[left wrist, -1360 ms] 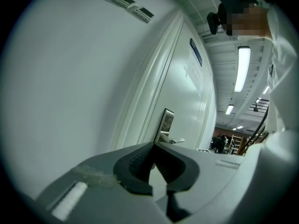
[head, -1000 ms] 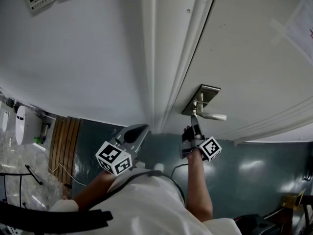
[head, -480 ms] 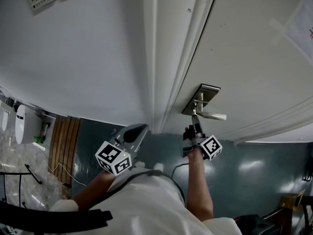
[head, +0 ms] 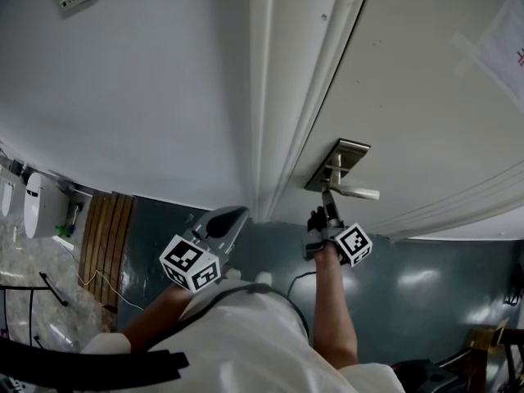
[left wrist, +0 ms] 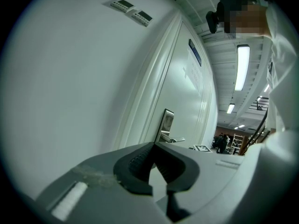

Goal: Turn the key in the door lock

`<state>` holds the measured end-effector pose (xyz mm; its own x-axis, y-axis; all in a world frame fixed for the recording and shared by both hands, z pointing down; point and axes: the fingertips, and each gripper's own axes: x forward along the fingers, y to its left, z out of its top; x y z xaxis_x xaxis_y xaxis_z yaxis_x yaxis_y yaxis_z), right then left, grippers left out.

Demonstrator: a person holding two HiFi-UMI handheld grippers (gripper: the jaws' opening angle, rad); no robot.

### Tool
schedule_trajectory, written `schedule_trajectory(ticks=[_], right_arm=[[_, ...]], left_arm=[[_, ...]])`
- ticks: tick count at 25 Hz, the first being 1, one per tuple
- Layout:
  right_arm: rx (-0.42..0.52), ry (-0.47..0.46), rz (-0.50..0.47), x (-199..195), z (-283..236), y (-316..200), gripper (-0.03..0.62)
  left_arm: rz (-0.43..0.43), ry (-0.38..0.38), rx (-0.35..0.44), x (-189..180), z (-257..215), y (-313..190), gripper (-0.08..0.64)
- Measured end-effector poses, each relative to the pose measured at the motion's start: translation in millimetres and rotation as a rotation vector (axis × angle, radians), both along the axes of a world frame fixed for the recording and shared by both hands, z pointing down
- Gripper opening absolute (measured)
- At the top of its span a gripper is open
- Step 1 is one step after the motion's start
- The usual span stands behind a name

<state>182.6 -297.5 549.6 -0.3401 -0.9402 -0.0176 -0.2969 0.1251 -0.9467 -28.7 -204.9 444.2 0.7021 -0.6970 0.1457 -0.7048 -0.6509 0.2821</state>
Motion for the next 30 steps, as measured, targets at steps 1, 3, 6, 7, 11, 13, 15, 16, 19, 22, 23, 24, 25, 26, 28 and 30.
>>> schedule_trajectory(ticks=[1, 3, 6, 7, 11, 13, 15, 16, 19, 22, 23, 24, 25, 26, 28, 30], right_arm=[[-0.003, 0.009, 0.004, 0, 0, 0, 0.034], [-0.013, 0.048, 0.010, 0, 0, 1, 0.034], [-0.028, 0.124, 0.010, 2, 1, 1, 0.034], [-0.029, 0.138, 0.007, 2, 1, 1, 0.034], [-0.025, 0.194, -0.014, -4, -5, 0, 0.034], [-0.031, 0.247, -0.018, -4, -5, 0, 0.035], [-0.033, 0.297, -0.024, -5, -6, 0, 0.035], [-0.033, 0.322, -0.027, -5, -6, 0, 0.037], [-0.032, 0.400, -0.029, -6, -7, 0, 0.037], [-0.031, 0.506, -0.033, -8, -7, 1, 0.040], [-0.034, 0.541, -0.036, -8, -7, 1, 0.040], [-0.036, 0.569, -0.037, -9, -7, 1, 0.038], [-0.037, 0.588, -0.038, -9, -7, 1, 0.040], [-0.037, 0.599, -0.036, -9, -7, 1, 0.039], [-0.037, 0.611, -0.030, -8, -8, 0, 0.038], [-0.040, 0.630, -0.024, -8, -7, 0, 0.038]], left_arm=[[0.000, 0.000, 0.001, 0, 0, 1, 0.003], [0.002, 0.000, 0.003, -1, 0, 2, 0.003], [0.004, 0.003, 0.004, -2, -1, 5, 0.003], [0.005, 0.003, 0.005, -2, -1, 5, 0.003], [0.013, 0.008, 0.009, -2, -2, 8, 0.003], [0.015, 0.011, 0.010, -2, -3, 9, 0.003], [0.017, 0.013, 0.011, -2, -3, 10, 0.003], [0.018, 0.016, 0.011, -3, -3, 11, 0.003], [0.022, 0.023, 0.009, -4, -3, 13, 0.003], [0.026, 0.024, 0.006, -6, -1, 15, 0.003], [0.028, 0.025, 0.005, -6, -1, 16, 0.003], [0.030, 0.027, 0.005, -6, -2, 16, 0.003], [0.033, 0.029, 0.007, -6, -3, 16, 0.003], [0.035, 0.031, 0.008, -6, -3, 16, 0.003], [0.038, 0.032, 0.008, -7, -3, 16, 0.003], [0.040, 0.030, 0.008, -8, -3, 17, 0.003]])
